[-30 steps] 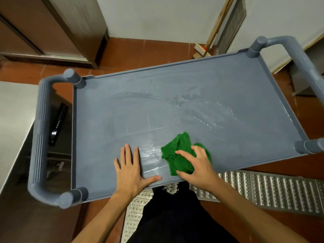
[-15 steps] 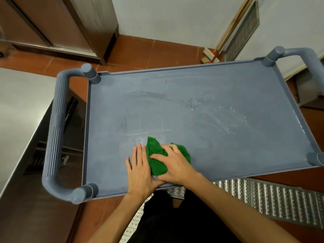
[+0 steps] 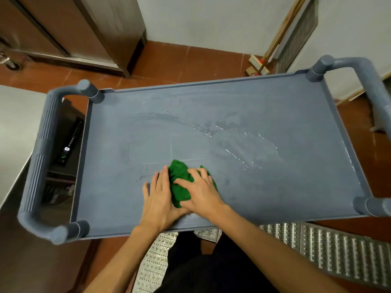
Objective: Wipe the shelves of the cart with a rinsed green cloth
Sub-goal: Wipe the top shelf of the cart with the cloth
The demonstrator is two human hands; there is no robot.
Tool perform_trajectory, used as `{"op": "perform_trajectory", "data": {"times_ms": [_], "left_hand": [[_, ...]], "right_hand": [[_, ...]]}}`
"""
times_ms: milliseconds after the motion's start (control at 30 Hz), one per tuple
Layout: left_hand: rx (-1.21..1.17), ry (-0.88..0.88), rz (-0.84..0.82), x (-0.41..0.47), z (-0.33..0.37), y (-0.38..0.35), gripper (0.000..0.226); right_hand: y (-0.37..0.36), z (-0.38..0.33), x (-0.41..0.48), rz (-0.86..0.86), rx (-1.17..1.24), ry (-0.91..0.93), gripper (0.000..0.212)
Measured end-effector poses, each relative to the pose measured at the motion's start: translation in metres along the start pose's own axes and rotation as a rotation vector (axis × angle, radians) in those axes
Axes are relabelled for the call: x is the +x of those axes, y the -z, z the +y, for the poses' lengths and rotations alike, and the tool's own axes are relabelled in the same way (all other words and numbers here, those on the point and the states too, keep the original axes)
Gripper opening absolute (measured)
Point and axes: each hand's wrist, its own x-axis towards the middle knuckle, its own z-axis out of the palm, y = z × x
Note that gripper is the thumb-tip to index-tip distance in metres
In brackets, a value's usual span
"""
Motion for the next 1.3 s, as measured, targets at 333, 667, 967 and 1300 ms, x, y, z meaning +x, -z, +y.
{"op": "perform_trajectory", "data": {"times_ms": [333, 667, 967, 1300], "left_hand": [[0.083, -0.010, 0.062, 0.028, 0.096, -0.031, 0.143], [0.152, -0.123, -0.053, 0.063, 0.167, -0.051, 0.146], [0.190, -0.043, -0.117, 0.061, 0.172, -0.044, 0.154], [0.301, -0.324, -0.156, 0.061, 0.170, -0.047, 0.106]], "right_hand": [[0.065, 0.112, -0.026, 0.143, -0.055, -0.040, 0.063], [0.119, 0.207, -0.066, 0.317, -0.069, -0.216, 0.061], [0.149, 0.266, -0.120, 0.552, -0.101, -0.588, 0.063], [0.143, 0.253, -0.150, 0.511, -0.062, -0.795, 0.057]]}}
